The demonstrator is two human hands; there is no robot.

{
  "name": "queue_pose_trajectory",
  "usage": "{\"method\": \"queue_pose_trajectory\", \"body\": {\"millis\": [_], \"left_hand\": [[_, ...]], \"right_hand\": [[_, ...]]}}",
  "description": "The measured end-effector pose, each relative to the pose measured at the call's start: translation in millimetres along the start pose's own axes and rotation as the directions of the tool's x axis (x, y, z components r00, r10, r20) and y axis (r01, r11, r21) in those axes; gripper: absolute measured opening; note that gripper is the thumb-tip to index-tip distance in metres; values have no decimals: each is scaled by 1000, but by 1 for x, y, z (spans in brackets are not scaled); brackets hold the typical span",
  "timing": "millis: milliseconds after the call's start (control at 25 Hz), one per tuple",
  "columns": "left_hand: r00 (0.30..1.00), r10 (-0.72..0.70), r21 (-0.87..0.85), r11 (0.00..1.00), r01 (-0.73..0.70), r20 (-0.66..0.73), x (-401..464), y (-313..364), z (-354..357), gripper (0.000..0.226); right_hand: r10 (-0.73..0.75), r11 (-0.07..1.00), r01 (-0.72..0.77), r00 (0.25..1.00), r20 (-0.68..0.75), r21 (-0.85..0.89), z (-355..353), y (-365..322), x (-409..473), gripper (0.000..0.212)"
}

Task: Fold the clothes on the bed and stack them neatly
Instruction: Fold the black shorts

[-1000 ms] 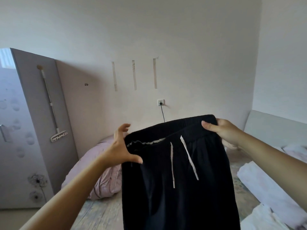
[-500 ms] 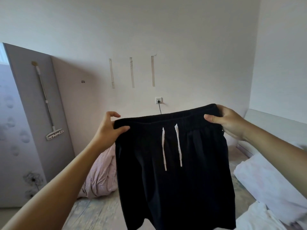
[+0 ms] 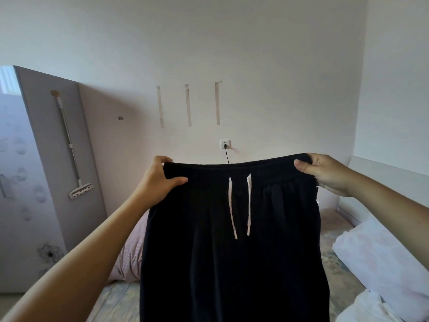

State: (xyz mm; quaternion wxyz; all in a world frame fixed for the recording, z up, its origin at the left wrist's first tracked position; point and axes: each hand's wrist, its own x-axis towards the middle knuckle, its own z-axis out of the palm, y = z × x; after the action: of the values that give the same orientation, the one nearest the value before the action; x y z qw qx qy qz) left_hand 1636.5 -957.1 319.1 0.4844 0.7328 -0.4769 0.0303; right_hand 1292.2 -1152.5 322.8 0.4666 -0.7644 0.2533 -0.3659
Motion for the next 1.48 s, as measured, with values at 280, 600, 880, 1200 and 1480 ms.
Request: {"method": "queue_pose_trajectory", "body": {"millis": [280, 600, 880, 1200, 1480], "left_hand": [[989, -147, 95, 985, 145, 12, -4, 3, 31, 19], [934, -179, -316, 907, 279, 310, -32, 54, 98, 19], [815, -149, -571, 644, 509, 560, -46, 56, 98, 55], [961, -28, -344, 931, 125, 276, -16, 22, 85, 49], [867, 8, -463, 848, 259, 499, -1, -13, 83, 35]], "right_hand": [[332, 921, -295, 936, -118, 253, 44, 12, 8, 17], [271, 945, -256, 961, -51, 204, 142, 3, 8, 18], [145, 974, -148, 989, 29, 173, 150, 16, 5, 35], [42, 999, -42, 996, -73, -1, 124, 17, 14, 17], [-59, 998, 61, 996, 73, -18, 96, -5, 11, 24]]}}
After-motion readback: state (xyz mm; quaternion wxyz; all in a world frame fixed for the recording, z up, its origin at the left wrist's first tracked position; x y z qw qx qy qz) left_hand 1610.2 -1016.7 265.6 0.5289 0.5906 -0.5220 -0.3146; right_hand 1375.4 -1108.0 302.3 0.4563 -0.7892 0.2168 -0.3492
